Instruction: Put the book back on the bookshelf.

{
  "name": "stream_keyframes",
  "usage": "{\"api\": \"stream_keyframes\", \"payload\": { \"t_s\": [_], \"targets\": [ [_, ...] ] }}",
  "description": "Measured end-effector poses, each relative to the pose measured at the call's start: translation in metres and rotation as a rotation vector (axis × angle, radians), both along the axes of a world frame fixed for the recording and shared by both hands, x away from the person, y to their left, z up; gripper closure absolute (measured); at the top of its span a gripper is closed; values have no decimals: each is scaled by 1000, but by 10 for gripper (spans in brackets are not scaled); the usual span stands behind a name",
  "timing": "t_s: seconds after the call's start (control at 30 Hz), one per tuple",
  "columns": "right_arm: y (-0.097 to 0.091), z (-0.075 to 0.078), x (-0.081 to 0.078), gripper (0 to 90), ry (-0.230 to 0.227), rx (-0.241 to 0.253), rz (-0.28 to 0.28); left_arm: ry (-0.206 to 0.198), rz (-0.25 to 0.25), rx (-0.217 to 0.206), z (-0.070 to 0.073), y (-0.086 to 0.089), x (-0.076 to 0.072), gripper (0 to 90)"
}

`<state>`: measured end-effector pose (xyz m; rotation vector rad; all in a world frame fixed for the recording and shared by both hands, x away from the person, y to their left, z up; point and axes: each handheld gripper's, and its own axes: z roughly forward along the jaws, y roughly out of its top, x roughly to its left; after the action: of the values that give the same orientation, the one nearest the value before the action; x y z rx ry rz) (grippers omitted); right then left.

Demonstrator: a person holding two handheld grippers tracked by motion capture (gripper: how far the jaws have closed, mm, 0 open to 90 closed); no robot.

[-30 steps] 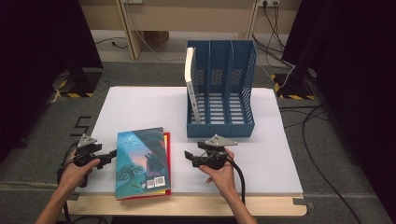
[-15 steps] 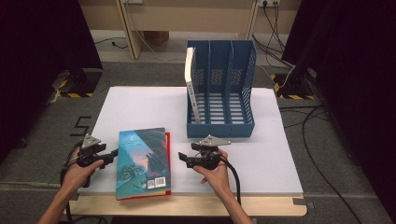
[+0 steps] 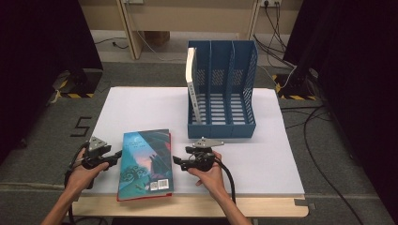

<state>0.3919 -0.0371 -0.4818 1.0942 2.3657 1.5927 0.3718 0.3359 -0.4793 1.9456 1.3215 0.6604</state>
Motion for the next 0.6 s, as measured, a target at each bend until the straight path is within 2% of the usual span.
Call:
{"api": "stream_keyframes", "payload": {
  "t_s": [0.23, 0.5, 0.6],
  "targets": [
    [7, -1, -2, 301, 6, -6, 19, 6, -10, 0, 0, 1, -1, 447],
    [6, -3, -2, 301, 14, -8, 11, 35, -16, -16, 1, 9, -2, 225],
    [5, -3, -4, 301, 7, -10, 17, 39, -11, -21, 1, 10, -2, 200]
  ]
}}
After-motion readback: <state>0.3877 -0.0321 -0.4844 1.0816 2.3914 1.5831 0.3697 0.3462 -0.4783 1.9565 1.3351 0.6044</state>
